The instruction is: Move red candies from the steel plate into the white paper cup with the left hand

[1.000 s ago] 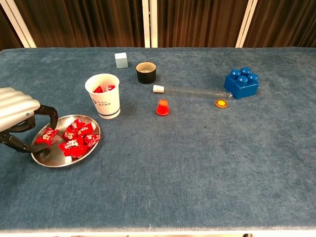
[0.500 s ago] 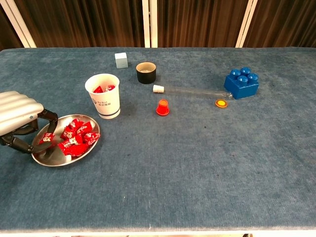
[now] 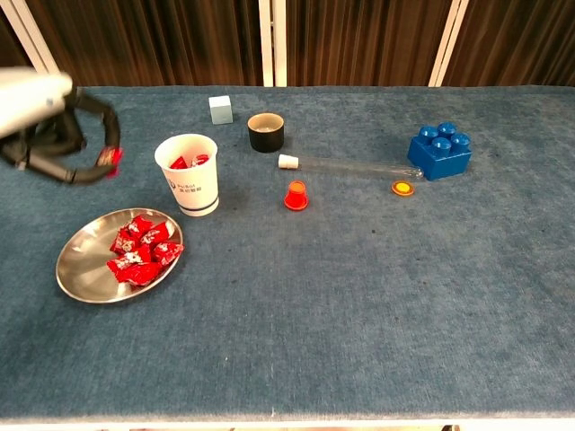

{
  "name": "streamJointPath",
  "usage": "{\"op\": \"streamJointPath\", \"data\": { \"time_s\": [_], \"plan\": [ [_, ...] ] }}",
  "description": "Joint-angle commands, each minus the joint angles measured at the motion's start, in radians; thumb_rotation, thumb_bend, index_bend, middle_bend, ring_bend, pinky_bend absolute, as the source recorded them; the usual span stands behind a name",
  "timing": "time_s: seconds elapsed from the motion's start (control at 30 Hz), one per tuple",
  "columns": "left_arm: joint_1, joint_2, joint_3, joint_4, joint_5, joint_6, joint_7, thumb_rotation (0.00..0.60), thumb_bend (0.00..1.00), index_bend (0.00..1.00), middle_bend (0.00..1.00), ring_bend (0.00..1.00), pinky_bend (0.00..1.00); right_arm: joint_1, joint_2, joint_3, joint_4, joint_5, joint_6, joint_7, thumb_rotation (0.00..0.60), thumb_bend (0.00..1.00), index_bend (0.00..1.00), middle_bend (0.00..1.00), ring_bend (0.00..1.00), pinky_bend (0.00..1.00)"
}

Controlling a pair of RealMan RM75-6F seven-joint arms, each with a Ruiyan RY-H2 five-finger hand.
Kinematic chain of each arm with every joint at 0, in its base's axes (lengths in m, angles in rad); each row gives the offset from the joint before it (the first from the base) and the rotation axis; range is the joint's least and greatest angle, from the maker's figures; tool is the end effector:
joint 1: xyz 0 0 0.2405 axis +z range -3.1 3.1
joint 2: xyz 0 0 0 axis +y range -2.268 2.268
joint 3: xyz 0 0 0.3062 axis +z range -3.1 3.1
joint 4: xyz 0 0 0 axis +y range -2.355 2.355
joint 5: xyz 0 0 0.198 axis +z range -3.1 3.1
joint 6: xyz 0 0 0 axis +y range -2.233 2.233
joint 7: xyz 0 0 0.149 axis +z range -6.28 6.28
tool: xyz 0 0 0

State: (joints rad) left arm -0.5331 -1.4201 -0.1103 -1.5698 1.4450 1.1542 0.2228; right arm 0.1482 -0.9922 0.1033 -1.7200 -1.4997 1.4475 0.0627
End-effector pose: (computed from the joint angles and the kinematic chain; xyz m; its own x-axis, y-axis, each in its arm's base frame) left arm -0.2240 0.3212 0.0500 0.4277 0.1175 0.8963 0.8360 -0.4285 -0.3428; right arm -0.3183 -0.2183 0.2293 0.3501 0.0346 0.9361 -0.9325 -0.0820 0.3518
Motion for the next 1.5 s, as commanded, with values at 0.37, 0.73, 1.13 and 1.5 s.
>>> {"op": "streamJointPath", "data": {
  "time_s": [0.37,0.73,1.13,1.5],
  "plan": [
    [-0.149,-0.061,-0.105,0.040,-0.161,-0.158,0.036,0.550,0.35,0.56,0.97,0.90,0.75,-0.012,-0.001,-0.003,0.017,0.010,0.006,0.018,0.600,0.10,0.00,0.00,0.00,0.00],
    [-0.133,-0.062,-0.086,0.032,-0.204,-0.124,0.055,0.559,0.14,0.30,0.97,0.89,0.75,-0.008,-0.003,-0.002,0.023,0.007,0.002,0.023,0.600,0.10,0.00,0.00,0.00,0.00],
    [0.017,0.023,0.027,-0.063,-0.074,0.072,-0.004,0.561,0.21,0.39,0.97,0.89,0.75,-0.003,-0.006,0.001,0.023,0.001,0.000,0.022,0.600,0.10,0.00,0.00,0.00,0.00],
    [0.011,-0.062,0.111,0.046,0.010,0.008,0.076,0.588,0.22,0.41,0.97,0.89,0.75,-0.003,-0.003,-0.001,0.010,-0.005,0.004,0.011,0.600,0.10,0.00,0.00,0.00,0.00]
  ]
}}
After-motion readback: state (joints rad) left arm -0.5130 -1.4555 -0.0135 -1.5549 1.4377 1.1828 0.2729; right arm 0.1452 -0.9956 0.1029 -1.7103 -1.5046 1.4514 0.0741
